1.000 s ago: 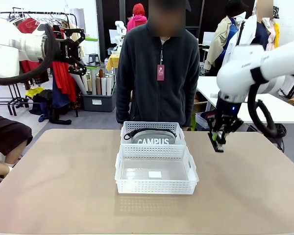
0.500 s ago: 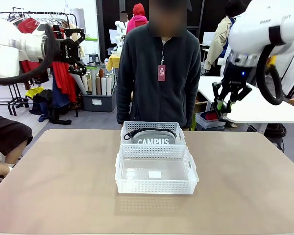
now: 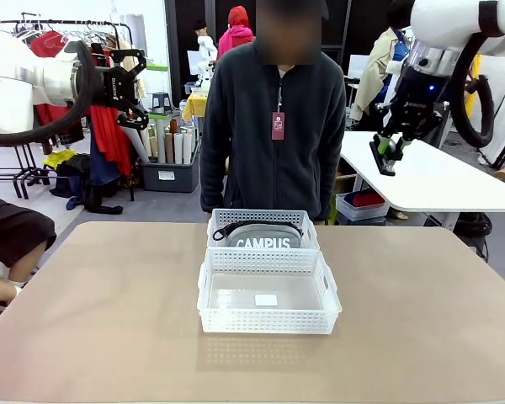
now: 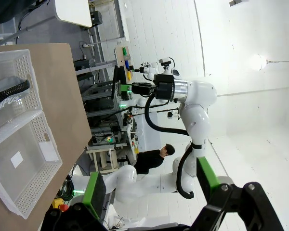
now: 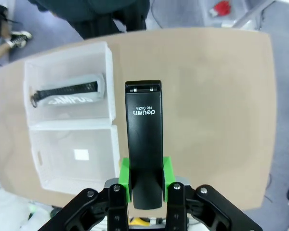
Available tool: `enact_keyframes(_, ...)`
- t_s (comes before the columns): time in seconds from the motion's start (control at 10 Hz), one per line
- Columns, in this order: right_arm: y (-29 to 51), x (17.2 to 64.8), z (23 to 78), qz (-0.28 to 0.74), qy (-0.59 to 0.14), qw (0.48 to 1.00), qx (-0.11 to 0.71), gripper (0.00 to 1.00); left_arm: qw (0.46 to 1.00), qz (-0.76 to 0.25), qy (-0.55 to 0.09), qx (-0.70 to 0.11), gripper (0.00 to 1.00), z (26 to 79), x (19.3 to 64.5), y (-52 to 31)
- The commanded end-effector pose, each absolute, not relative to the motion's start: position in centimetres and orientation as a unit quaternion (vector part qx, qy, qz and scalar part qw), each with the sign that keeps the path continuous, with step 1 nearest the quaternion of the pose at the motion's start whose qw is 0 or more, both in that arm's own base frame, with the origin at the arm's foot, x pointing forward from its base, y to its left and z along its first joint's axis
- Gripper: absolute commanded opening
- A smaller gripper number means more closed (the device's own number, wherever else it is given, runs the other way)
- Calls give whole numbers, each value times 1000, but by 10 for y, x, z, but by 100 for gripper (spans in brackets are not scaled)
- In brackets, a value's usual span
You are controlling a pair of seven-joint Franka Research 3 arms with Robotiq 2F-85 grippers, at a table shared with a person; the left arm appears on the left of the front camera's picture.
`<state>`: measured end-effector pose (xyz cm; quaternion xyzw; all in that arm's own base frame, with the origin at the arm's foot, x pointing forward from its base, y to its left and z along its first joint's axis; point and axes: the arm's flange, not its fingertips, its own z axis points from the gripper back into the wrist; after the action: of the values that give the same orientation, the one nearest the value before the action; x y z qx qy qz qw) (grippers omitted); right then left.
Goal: Distribute items into two baskets.
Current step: Pick up the Stapler that the person points to.
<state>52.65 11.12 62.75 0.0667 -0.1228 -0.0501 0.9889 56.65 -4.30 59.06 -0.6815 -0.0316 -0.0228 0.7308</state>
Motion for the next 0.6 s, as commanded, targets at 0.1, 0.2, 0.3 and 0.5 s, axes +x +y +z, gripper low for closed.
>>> enact_keyframes(0.1,104,528,638,-43,-141,984,100,0,730,-24,-34,-683,100,593,566,-43)
enact_keyframes(0.2,107,528,631,-54,-127,988,70,0,730,-24,-34,-683,100,593,566,-43)
enact_keyframes(0.3,107,528,631,-54,-127,988,70,0,730,-24,-34,-683,100,593,566,-43)
enact_keyframes(0.5,107,528,631,-54,-127,988,70,0,730,-24,-34,-683,100,593,566,-43)
